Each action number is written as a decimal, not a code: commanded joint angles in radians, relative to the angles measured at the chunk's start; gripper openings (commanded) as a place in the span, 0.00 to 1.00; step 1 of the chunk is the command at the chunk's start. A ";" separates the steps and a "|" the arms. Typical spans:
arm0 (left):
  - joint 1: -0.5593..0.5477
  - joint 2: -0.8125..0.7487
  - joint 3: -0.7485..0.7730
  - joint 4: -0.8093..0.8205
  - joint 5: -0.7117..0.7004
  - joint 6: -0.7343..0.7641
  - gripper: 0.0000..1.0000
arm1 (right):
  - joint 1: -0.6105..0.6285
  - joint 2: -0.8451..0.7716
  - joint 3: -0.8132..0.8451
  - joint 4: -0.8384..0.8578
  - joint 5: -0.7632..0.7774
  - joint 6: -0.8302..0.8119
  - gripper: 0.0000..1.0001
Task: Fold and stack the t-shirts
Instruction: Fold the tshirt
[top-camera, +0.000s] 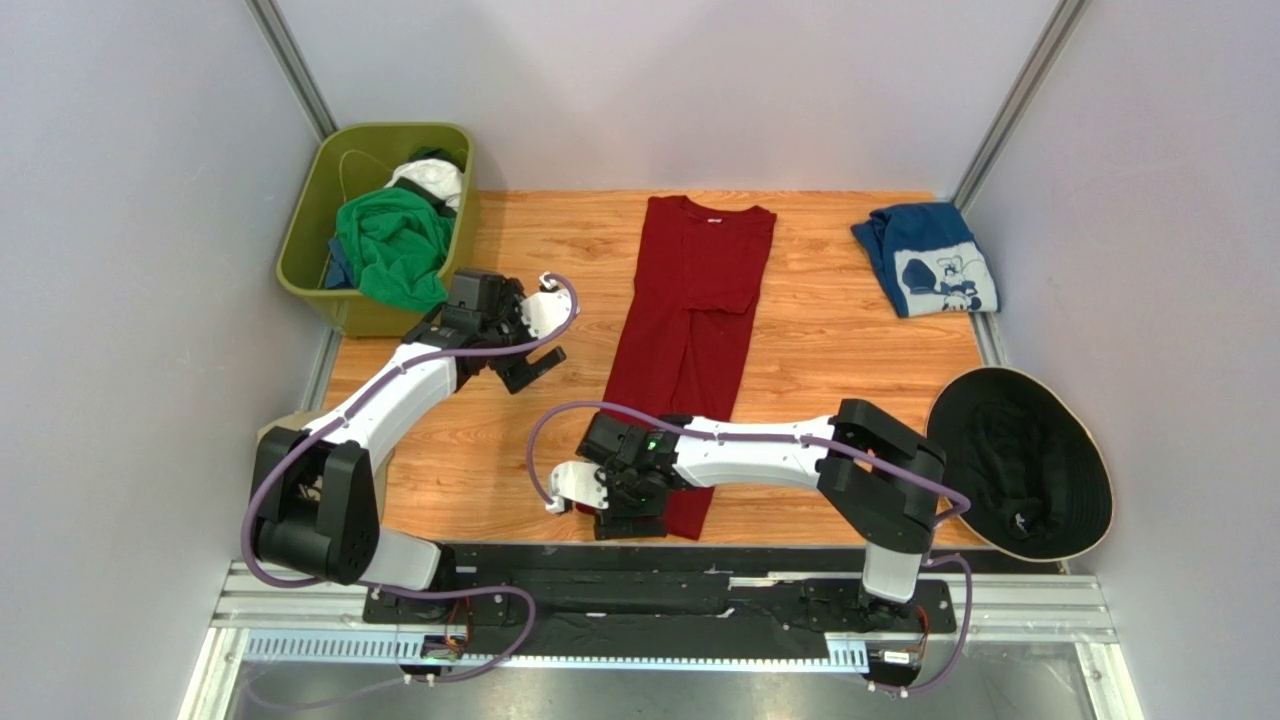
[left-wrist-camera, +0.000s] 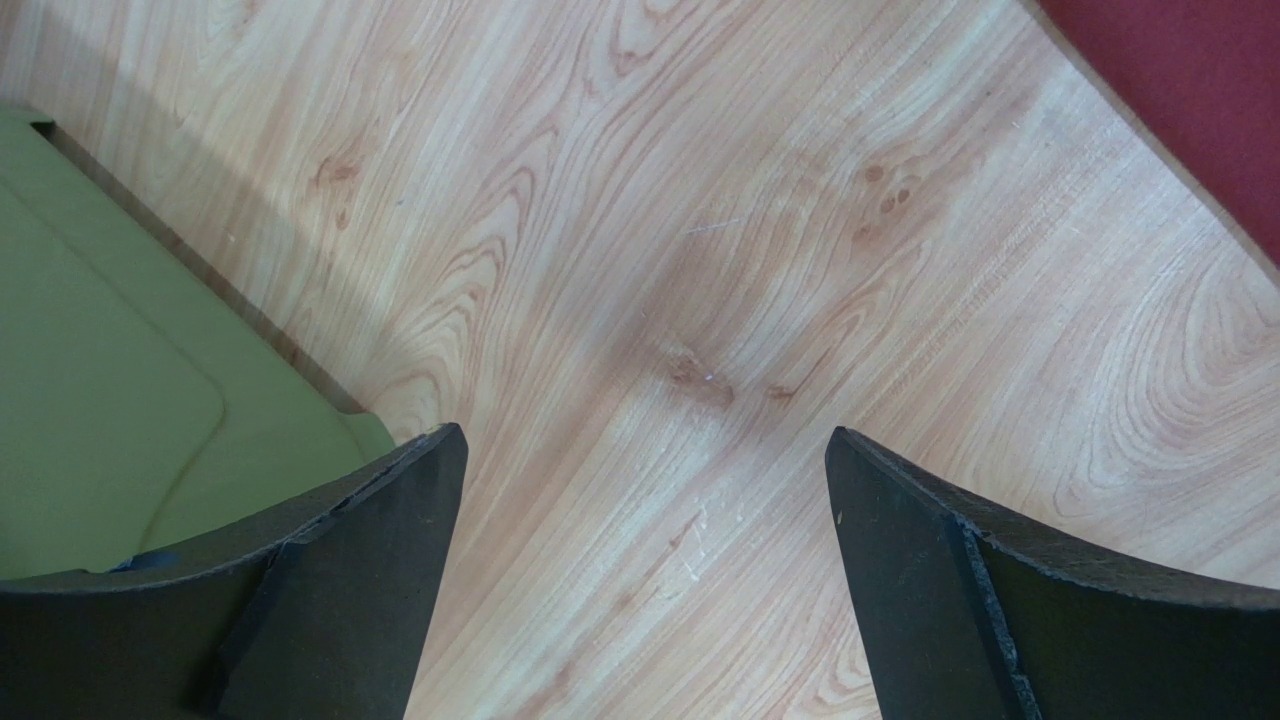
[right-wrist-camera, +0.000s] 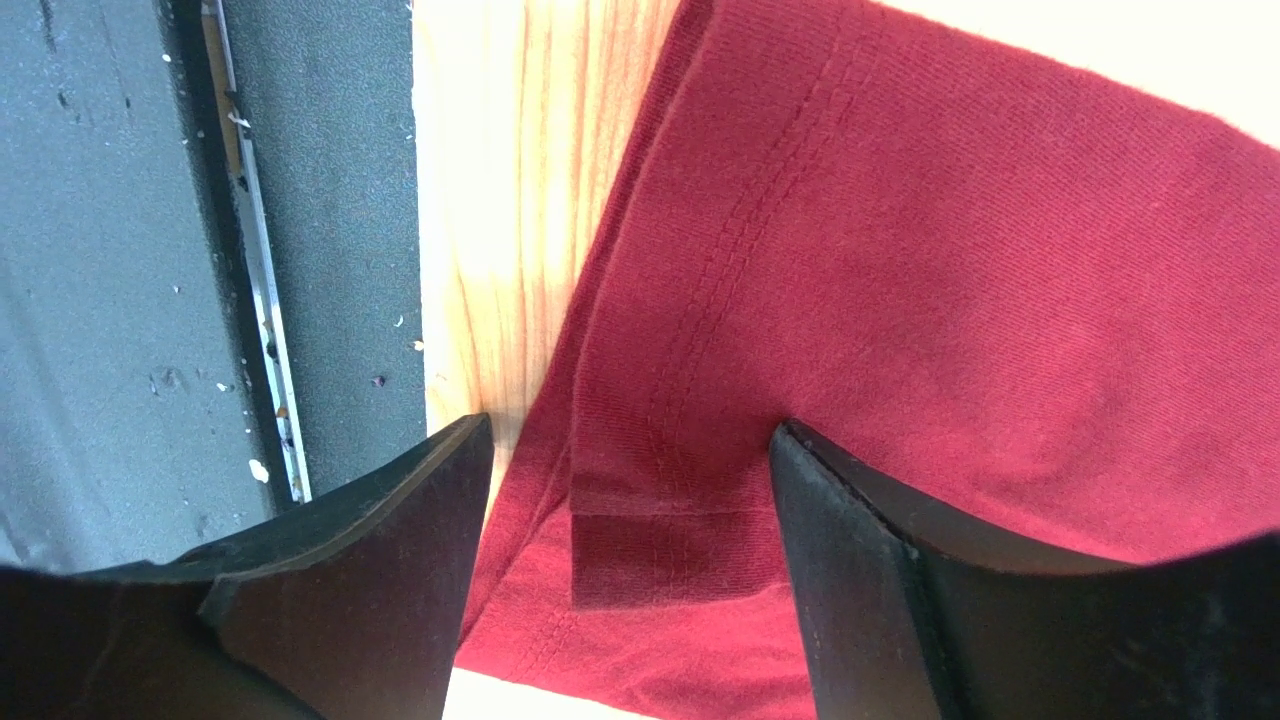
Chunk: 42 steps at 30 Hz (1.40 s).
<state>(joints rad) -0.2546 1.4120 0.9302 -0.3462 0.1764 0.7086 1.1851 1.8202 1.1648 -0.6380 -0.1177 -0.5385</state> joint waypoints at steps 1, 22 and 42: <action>0.005 -0.022 -0.010 0.041 0.032 0.023 0.99 | -0.022 0.037 -0.004 0.034 -0.033 -0.054 0.70; 0.005 -0.033 -0.045 0.069 -0.002 0.045 0.99 | -0.022 0.111 -0.011 0.043 -0.094 0.014 0.00; 0.005 -0.004 -0.022 0.059 -0.021 0.049 0.99 | 0.058 -0.033 0.067 -0.110 -0.096 0.018 0.00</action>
<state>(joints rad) -0.2546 1.4120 0.8886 -0.3084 0.1486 0.7441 1.2549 1.8442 1.2057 -0.6945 -0.2302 -0.5205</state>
